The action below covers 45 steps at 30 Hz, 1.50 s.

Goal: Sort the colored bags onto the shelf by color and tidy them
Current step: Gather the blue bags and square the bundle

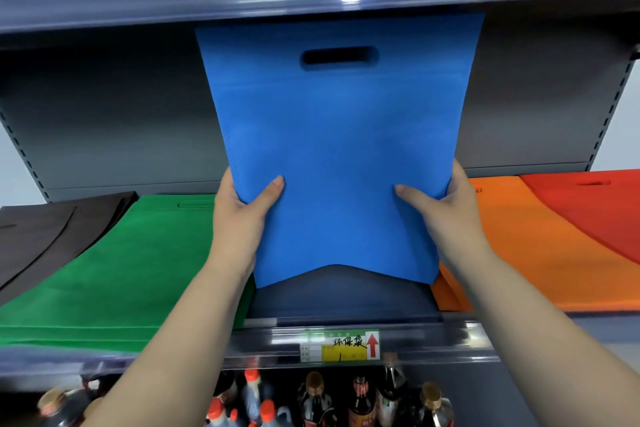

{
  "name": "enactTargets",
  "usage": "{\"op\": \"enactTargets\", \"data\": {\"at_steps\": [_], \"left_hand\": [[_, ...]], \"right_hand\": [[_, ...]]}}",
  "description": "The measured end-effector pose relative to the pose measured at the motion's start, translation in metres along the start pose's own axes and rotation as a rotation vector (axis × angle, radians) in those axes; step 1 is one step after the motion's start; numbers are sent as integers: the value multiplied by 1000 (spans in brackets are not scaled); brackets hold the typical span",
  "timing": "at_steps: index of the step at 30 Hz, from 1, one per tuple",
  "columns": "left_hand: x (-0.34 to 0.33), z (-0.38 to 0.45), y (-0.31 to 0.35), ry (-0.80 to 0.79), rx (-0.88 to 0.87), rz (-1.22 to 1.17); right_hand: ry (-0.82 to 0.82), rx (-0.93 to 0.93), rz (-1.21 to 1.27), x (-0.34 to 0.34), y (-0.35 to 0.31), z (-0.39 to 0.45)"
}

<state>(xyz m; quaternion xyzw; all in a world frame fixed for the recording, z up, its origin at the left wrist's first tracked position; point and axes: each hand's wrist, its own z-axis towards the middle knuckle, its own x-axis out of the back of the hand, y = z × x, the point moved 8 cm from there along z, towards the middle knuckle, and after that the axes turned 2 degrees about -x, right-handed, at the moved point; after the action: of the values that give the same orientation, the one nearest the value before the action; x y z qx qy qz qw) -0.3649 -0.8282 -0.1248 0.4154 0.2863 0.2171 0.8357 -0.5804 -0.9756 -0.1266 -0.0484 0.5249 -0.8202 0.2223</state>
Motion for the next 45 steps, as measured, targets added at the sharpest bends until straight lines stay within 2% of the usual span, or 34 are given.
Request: {"op": "enactTargets", "data": {"at_steps": [6,14,19,24,27,31,35,42,45], "left_hand": [[5,-15,-26,-9,104,81],[7,3,-6,5,133,230],[10,12,-27,33,311,284],[25,12,-62,61,474,457],[31,13,-75,17,533,646],[31,12,-79,-42,550,812],[32,14,-83,-56,569,852],[39,14,-90,-33,624,886],[41,12,-92,-27,617,880]], "right_hand": [[7,-94,-8,2,26,-14],[12,-197,-92,0,15,5],[-20,-370,-190,-4,30,13],[-90,-493,-405,-6,53,8],[-140,-461,-673,-8,60,5],[-189,-389,-849,-9,67,0],[-245,-347,-1098,-9,69,-5],[-331,-250,-1281,-15,65,-1],[-351,-300,-1377,-3,74,5]]}}
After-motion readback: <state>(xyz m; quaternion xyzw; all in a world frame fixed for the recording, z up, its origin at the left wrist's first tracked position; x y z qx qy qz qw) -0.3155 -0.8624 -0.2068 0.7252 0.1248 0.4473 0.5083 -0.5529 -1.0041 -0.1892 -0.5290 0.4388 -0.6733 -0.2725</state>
